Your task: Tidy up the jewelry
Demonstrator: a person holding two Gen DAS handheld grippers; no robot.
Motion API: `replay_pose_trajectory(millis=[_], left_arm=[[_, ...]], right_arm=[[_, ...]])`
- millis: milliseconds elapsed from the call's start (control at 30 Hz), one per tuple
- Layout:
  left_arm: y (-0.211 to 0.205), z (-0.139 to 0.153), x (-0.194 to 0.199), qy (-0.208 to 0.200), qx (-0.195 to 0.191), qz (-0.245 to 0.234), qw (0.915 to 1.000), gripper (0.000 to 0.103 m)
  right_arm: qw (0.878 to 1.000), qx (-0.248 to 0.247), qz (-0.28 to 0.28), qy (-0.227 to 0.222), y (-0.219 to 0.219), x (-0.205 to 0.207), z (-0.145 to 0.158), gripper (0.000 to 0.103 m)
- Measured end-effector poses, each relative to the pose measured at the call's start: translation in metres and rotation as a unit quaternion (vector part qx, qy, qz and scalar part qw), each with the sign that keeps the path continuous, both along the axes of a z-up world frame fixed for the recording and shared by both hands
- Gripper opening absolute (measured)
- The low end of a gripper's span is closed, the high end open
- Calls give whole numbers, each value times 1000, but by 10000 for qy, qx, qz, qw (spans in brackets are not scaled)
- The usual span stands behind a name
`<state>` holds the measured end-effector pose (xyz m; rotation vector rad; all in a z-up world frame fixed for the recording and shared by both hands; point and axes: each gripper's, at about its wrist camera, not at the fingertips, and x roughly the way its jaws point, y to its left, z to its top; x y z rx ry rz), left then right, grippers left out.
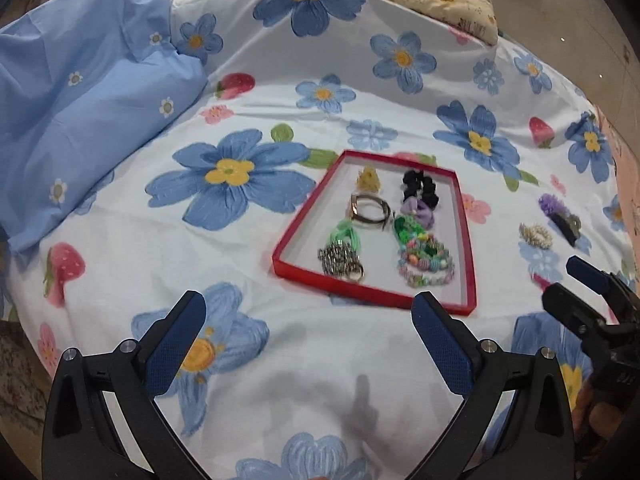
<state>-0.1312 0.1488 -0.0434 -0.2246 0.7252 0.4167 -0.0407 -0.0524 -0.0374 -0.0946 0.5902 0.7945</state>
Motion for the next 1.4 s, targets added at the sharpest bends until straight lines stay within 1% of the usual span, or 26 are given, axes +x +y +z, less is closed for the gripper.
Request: replay_pose_trajectory(millis=[133, 333, 500, 867, 1400], left_arm=[[-5, -10, -2, 135, 77, -27, 9999, 103], [-14, -13, -6, 167, 96, -82, 9998, 103], [-19, -8, -10, 71, 154, -115, 9998, 103], [-27, 0, -14, -45, 322, -137, 9994, 103], [-28, 0, -14, -47, 295, -135, 9995, 103]], right_arm=[[9997, -147, -35, 177, 1, 2, -15, 103], [9991, -214, -85, 342, 0, 5, -23, 103], [9996, -171, -87, 185, -1, -2, -18, 103], [9998, -45, -145, 140, -6, -4, -18, 103], [9998, -45, -127, 153, -5, -4, -18, 103]])
